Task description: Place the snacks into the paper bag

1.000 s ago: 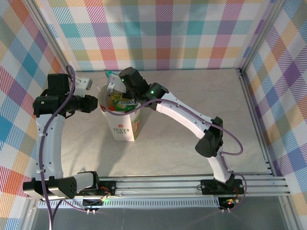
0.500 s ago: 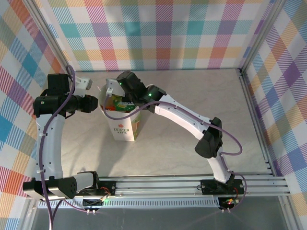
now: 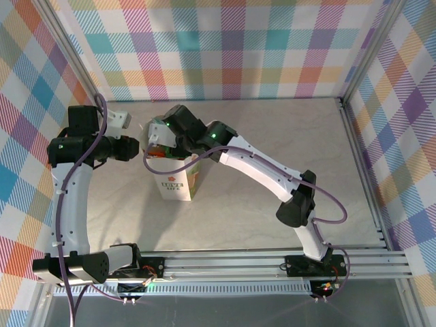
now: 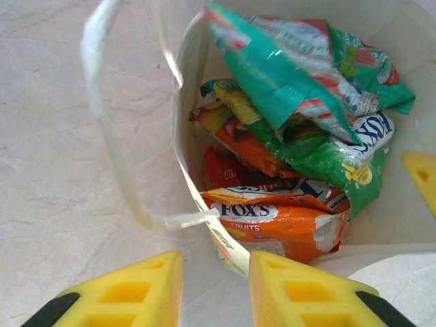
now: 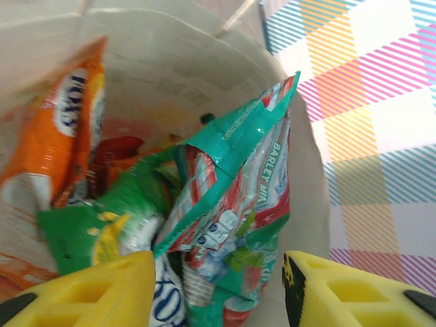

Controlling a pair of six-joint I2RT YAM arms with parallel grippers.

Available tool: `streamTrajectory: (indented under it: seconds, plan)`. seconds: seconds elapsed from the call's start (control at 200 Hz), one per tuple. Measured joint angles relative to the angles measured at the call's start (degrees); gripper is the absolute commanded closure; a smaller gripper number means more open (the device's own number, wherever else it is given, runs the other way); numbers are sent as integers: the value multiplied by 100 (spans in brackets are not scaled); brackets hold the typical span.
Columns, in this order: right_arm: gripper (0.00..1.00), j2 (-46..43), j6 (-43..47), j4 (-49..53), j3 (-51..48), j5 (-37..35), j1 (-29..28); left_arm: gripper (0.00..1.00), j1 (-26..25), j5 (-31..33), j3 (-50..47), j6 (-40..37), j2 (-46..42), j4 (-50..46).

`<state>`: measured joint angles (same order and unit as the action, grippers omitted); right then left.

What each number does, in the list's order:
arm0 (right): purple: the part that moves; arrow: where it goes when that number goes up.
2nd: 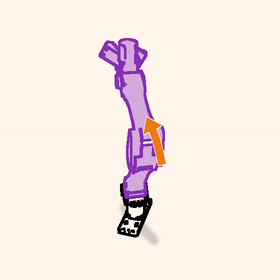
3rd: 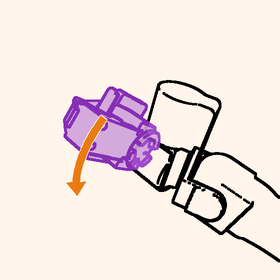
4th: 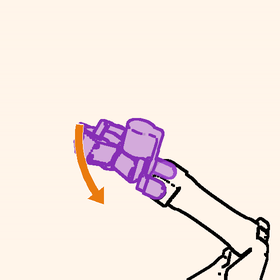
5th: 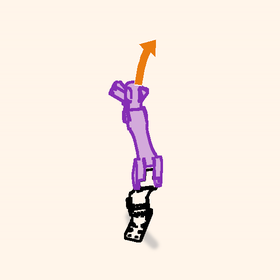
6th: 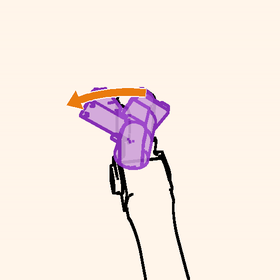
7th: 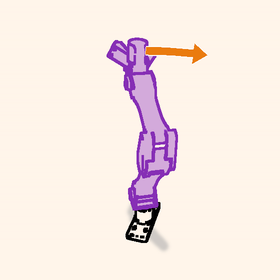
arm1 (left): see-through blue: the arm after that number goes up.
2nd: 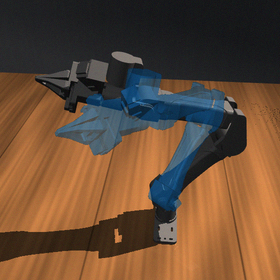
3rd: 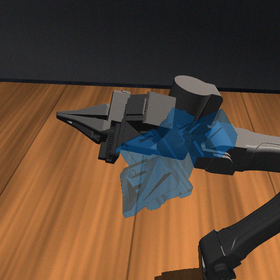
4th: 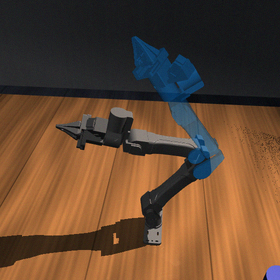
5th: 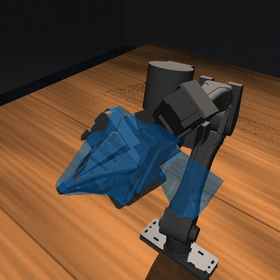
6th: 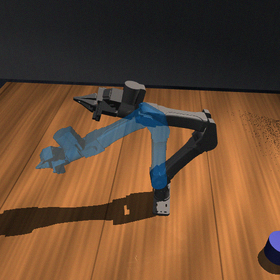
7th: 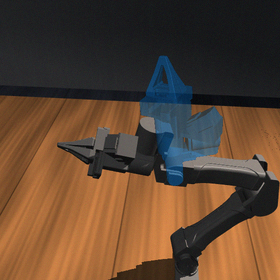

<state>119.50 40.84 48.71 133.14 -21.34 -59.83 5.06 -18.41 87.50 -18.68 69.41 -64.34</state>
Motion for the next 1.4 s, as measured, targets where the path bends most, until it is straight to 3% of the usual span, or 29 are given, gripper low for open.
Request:
streamTrajectory:
  seconds: [0.32, 0.43, 0.575, 0.685, 0.84, 1.095, 1.4]
  plan:
    - [62, -103, -813, -103, 317, 81, 2, 68, 33, 7, 0, 79, -28, 13]
    - [62, -81, -1178, -98, 544, 76, 59, 68, 52, 2, 0, 146, -28, 42]
    - [55, -94, -1766, -103, 772, -92, 146, 65, 72, 0, 2, 212, -26, 57]
    - [37, -173, -2376, 31, 748, -293, 260, 60, 72, 28, 61, 295, 17, 68]
    - [26, -708, -3491, 621, 551, -345, 597, 56, 74, 50, 293, 413, 164, 151]
    - [25, -1985, -5010, 1082, -339, 824, 1381, 56, 74, 92, 544, 496, 448, 192]
    - [27, -1768, -5838, 1086, -780, 2450, 1751, 59, 74, 22, 697, 496, 748, 345]
